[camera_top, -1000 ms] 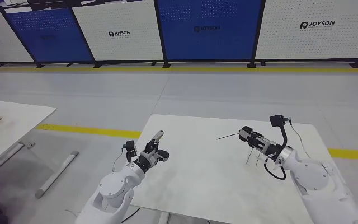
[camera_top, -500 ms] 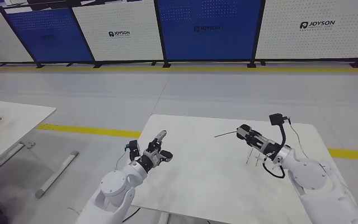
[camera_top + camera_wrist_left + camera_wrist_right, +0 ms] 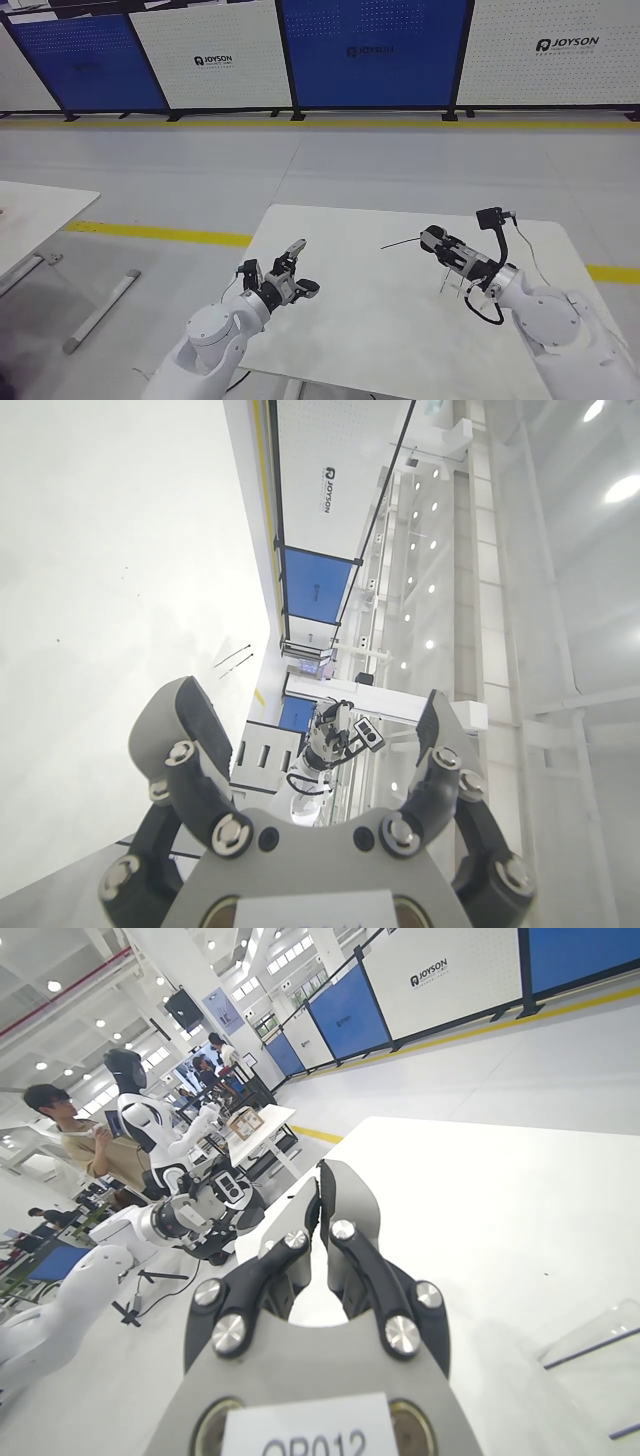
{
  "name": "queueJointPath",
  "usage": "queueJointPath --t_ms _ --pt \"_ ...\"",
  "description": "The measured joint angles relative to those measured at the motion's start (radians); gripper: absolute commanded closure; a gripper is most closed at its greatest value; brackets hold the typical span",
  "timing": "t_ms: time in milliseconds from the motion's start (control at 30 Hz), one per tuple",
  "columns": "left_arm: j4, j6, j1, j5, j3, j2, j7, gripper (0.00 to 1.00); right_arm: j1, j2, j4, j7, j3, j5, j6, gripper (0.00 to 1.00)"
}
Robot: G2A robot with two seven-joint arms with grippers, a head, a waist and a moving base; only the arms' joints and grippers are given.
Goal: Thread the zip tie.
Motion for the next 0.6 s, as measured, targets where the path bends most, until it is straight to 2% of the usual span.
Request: queueJointPath --t_ms 100,200,333,367,433,467,600 --pt "0.027 0.0 -0.006 -0.026 0.022 0.0 0.021 0.0 -0.004 0.001 -0.013 -0.005 -0.006 -0.036 0.0 1.0" --pt "0.063 0.0 -0.04 -0.102 0.088 0.005 0.046 0.0 -0.006 0.002 -0.055 -0.04 -0.03 -0.151 0.0 1.0" --pt "0.107 0.0 -0.112 -0.247 0.18 0.033 0.098 0.0 -0.001 0.008 -0.058 -0.115 -0.077 -0.387 0.0 1.0" --pt "0.118 0.0 -0.138 -0.291 0.203 0.044 0.121 0.0 -0.005 0.005 -0.057 -0.154 -0.091 -0.439 0.0 1.0" --pt "0.125 0.0 -0.173 -0.342 0.226 0.057 0.142 0.0 -0.01 0.002 -0.056 -0.193 -0.102 -0.451 0.0 1.0" --pt "0.125 0.0 -0.179 -0.35 0.229 0.06 0.145 0.0 -0.011 0.002 -0.056 -0.197 -0.103 -0.42 0.0 1.0" --pt "0.124 0.0 -0.176 -0.346 0.227 0.059 0.143 0.0 -0.01 0.002 -0.056 -0.193 -0.102 -0.372 0.0 1.0"
